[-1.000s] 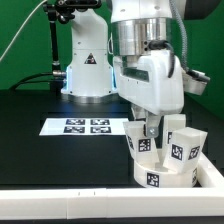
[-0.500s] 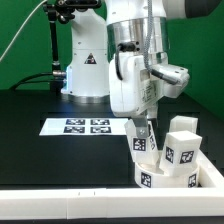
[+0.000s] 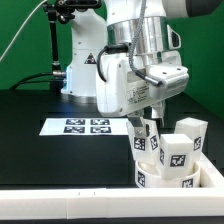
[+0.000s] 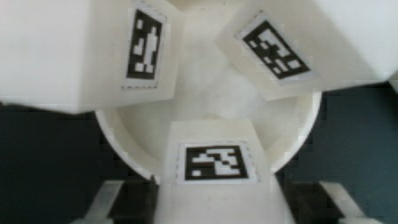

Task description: Assemble stool

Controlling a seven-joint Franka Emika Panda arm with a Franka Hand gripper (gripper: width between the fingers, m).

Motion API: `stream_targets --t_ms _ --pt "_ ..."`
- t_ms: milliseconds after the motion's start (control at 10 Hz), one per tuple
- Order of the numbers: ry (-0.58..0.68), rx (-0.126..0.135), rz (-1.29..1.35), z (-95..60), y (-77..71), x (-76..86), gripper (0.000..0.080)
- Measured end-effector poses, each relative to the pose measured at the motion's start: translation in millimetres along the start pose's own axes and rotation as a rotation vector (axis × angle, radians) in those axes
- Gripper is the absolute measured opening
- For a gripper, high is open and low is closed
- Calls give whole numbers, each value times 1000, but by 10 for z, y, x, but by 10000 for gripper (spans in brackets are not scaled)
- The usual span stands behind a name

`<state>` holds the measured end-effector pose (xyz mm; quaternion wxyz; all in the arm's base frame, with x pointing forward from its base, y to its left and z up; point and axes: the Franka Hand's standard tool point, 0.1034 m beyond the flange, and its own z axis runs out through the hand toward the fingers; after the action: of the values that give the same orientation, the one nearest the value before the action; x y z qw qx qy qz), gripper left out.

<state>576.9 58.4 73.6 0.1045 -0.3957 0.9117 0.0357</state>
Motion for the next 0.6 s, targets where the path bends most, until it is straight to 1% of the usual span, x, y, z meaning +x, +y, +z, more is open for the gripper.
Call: stream_targets --t_ms 200,400,500,600 --pt "-19 -3 64 -1 12 -14 340" --pt "-22 -5 22 2 22 -18 340" --pt "-22 -5 21 3 22 -18 454" --pt "-25 -4 12 -11 21 -24 591"
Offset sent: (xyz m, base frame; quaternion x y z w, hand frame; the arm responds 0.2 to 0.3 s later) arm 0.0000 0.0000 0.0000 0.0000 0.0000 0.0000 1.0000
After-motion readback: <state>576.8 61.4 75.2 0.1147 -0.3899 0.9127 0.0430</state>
